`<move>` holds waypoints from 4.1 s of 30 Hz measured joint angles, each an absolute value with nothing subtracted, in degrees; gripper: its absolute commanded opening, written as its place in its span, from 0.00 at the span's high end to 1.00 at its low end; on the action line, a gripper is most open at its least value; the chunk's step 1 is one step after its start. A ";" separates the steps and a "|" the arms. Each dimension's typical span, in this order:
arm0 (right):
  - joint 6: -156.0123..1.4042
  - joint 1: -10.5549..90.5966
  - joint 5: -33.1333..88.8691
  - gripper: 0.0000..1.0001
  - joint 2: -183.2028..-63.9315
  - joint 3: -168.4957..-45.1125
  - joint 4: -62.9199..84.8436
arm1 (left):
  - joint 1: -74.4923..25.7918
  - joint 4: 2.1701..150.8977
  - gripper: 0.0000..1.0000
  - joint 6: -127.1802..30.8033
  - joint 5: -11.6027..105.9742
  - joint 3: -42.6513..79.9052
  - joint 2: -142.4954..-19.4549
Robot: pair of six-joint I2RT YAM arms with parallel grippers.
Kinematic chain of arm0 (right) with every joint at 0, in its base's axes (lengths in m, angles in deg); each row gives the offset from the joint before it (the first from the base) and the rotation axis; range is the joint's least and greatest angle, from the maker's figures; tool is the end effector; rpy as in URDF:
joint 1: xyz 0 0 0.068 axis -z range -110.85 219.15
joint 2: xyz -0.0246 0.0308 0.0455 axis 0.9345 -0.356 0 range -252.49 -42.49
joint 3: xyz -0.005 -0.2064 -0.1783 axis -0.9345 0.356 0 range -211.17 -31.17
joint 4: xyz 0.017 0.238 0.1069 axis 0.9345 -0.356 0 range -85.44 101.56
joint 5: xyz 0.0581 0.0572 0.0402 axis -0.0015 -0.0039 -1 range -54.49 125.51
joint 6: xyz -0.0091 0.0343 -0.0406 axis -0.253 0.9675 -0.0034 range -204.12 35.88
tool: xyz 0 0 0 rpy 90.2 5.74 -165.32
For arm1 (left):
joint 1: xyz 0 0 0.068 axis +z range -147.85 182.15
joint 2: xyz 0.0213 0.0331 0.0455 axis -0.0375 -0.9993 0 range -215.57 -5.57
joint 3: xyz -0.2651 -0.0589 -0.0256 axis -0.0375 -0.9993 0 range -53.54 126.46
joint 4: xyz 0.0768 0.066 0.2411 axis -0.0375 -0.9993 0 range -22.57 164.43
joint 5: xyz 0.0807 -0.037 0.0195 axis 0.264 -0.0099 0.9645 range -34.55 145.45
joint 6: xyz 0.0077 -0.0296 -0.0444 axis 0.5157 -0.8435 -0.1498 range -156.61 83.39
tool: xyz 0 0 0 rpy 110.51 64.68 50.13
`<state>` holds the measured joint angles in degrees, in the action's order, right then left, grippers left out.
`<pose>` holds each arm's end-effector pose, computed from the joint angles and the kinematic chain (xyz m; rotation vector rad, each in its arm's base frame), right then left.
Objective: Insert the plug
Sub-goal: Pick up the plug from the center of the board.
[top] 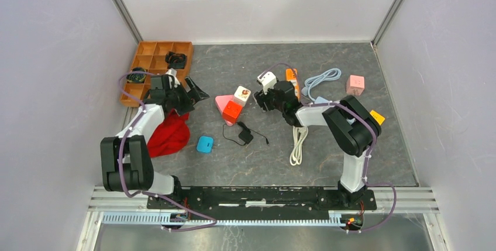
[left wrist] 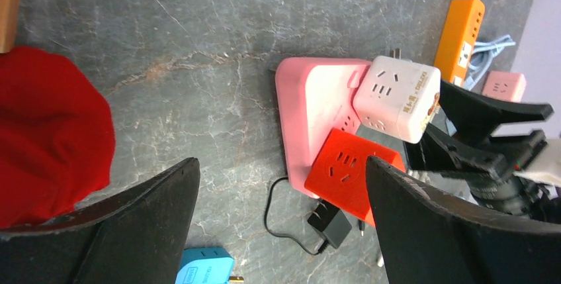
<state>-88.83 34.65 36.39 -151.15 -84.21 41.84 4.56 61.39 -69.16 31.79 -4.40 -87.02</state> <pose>0.3228 0.2213 0.1484 -0.6708 1.9131 0.3146 0.2952 -0.0019 0.2185 -0.5222 2.3432 -0.7390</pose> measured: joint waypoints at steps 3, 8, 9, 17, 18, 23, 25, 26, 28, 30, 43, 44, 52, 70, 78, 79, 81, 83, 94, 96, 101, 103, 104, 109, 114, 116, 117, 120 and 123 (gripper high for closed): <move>-89.77 34.65 35.37 0.27 -153.18 -86.11 41.60 | 5.50 61.72 0.00 -69.16 29.27 -5.12 -86.93; -90.14 34.65 34.84 0.31 -155.85 -89.52 40.90 | 5.48 61.63 0.04 -69.10 27.77 -5.16 -85.97; -90.14 34.65 34.47 0.31 -156.33 -90.09 40.73 | 5.48 61.52 0.05 -69.03 27.77 -5.16 -85.60; -89.97 34.65 32.88 0.28 -159.41 -92.66 39.59 | 5.48 61.22 0.09 -67.96 27.61 -5.21 -83.61; -89.99 34.65 32.83 0.28 -159.87 -93.23 39.00 | 5.44 61.26 0.09 -67.77 27.61 -5.27 -83.52; -89.55 34.65 33.07 0.48 -162.16 -98.15 35.41 | 5.20 61.09 0.11 -67.50 27.66 -6.36 -83.43; -89.22 34.65 33.27 0.54 -162.36 -98.76 34.69 | 5.07 60.96 0.12 -67.31 27.63 -6.69 -83.37; -88.96 34.65 33.57 0.57 -162.34 -98.76 34.47 | 5.00 60.76 0.13 -67.26 27.63 -6.71 -83.33; -89.05 34.65 34.43 0.60 -162.10 -98.59 34.36 | 4.89 60.71 0.14 -66.87 27.50 -6.71 -83.08; -89.51 34.65 35.30 0.63 -160.48 -96.58 34.21 | 4.70 60.58 0.14 -66.45 27.24 -6.71 -82.58; -101.09 35.08 22.78 0.63 -132.53 -80.40 27.74 | -7.54 59.53 0.11 -65.91 23.48 -1.32 -79.87; -102.38 34.65 20.33 0.63 -130.41 -79.88 27.68 | -8.70 59.53 0.10 -65.91 22.54 -0.70 -79.87; -109.72 28.94 8.77 0.62 -123.78 -79.53 25.14 | -14.34 59.82 0.09 -65.95 15.53 1.42 -80.27; -115.34 26.21 0.13 0.61 -121.79 -81.04 21.67 | -16.64 59.03 0.27 -65.95 4.60 1.81 -83.83; -114.36 26.01 -0.41 0.46 -120.50 -81.06 21.36 | -17.73 59.67 0.74 -68.03 1.67 1.92 -84.18; -113.72 26.01 -0.30 0.40 -120.37 -81.06 21.36 | -17.75 60.39 0.76 -68.77 1.49 1.88 -84.18; -112.13 26.06 1.01 0.35 -119.67 -80.91 22.06 | -17.73 62.62 0.80 -70.89 1.23 1.55 -84.16; -110.45 26.01 2.73 0.19 -118.47 -79.70 23.85 | -17.73 65.22 0.82 -73.32 0.88 1.22 -84.16; -102.99 26.01 10.25 0.02 -106.28 -68.73 43.94 | -17.93 88.43 0.83 -100.18 0.49 -5.45 -80.88; -102.23 26.01 10.34 0.11 -105.27 -68.73 45.45 | -17.97 93.89 0.84 -105.45 0.82 -6.10 -80.13; -98.84 26.03 9.60 0.27 -104.68 -68.73 49.95 | -17.97 105.13 0.84 -115.89 1.10 -6.50 -79.63; -96.48 26.08 10.12 0.30 -104.66 -68.73 52.42 | -17.99 107.49 0.84 -118.63 1.01 -6.67 -79.63; -95.47 26.08 10.41 0.33 -104.64 -68.53 53.80 | -18.01 108.63 0.84 -119.81 0.90 -6.69 -79.63; -92.28 26.14 11.35 0.42 -104.68 -68.21 57.60 | -18.23 111.62 0.84 -123.26 -0.19 -6.71 -79.30; -88.85 26.12 11.19 0.43 -106.39 -68.75 60.31 | -18.23 112.91 0.84 -124.94 -0.36 -6.74 -78.56; -87.87 26.12 11.19 0.44 -106.73 -68.75 61.25 | -18.23 113.41 0.84 -125.18 -0.41 -6.76 -78.32; -87.32 26.12 11.21 0.46 -106.84 -68.73 61.80 | -18.23 113.57 0.84 -125.21 -0.41 -6.78 -78.28; -86.53 26.12 11.46 0.52 -106.84 -67.88 63.98 | -18.23 114.02 0.84 -125.23 -0.61 -6.80 -78.15; -86.03 26.12 11.63 0.52 -106.84 -66.17 66.60 | -18.34 114.00 0.85 -125.23 -0.74 -7.22 -78.15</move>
<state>-86.03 26.12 11.63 -106.84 -66.17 66.60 -18.34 114.00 -125.23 -0.74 -7.22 -78.15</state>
